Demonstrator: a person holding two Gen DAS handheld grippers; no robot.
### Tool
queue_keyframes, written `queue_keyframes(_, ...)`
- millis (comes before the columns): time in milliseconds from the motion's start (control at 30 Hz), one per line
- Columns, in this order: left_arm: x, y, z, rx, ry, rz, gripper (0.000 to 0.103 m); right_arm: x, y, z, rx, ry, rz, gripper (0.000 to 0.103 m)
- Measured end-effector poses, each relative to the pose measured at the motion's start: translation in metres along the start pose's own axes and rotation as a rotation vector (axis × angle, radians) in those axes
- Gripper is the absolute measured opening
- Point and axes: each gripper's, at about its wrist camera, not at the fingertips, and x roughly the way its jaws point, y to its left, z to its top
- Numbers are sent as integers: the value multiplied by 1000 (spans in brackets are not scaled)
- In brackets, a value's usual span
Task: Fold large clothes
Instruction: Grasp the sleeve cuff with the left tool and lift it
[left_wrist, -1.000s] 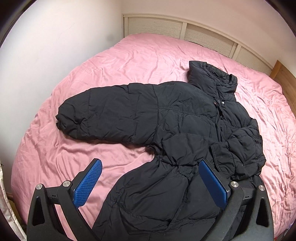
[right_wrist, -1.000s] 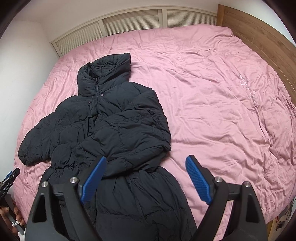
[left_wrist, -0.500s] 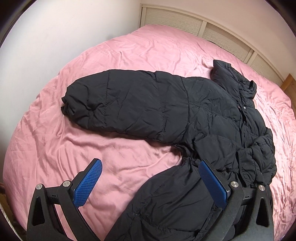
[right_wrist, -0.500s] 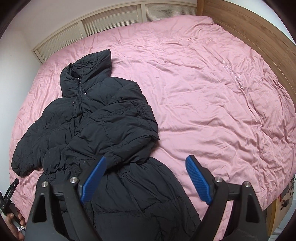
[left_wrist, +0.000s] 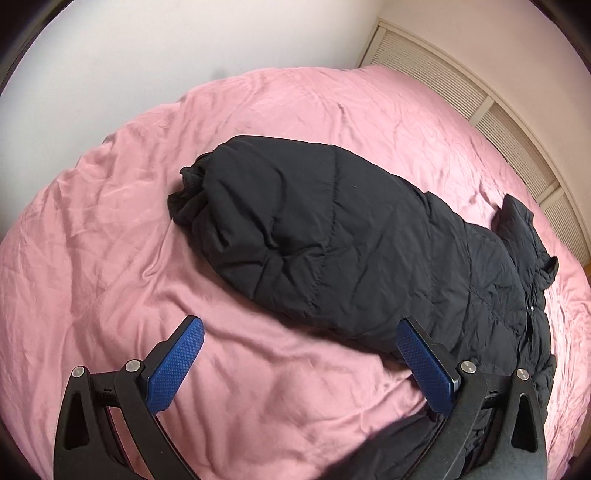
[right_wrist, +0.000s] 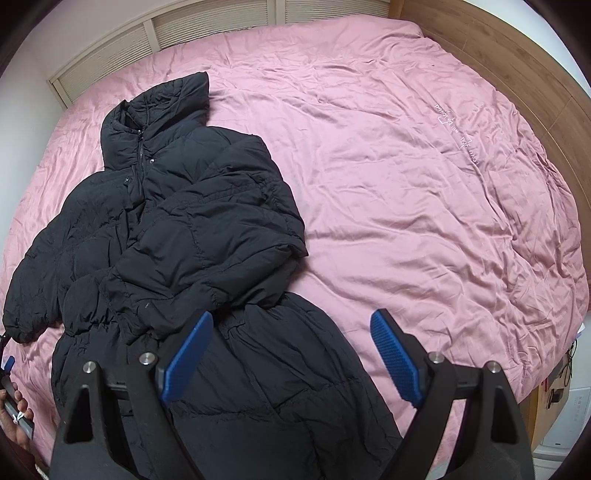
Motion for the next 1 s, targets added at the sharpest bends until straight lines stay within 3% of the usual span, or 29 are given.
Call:
queue_keyframes(333, 43, 52, 35, -238, 7, -87, 102, 14, 18, -4, -53, 37, -19, 87)
queue_keyframes(633, 78, 75, 42, -392, 51, -165, 101, 13, 8, -6, -45, 42, -51, 87)
queue_keyframes(833, 85, 86, 40, -506, 53, -281, 76, 11, -1, -10, -29, 40, -56, 87)
queue_keyframes(900, 84, 84, 41, -507, 54, -307, 58, 13, -2, -12, -30, 43, -56, 87)
queue_keyframes(1000, 79, 79, 43, -489, 48, -329, 39, 14, -2, -14, -34, 46, -52, 87)
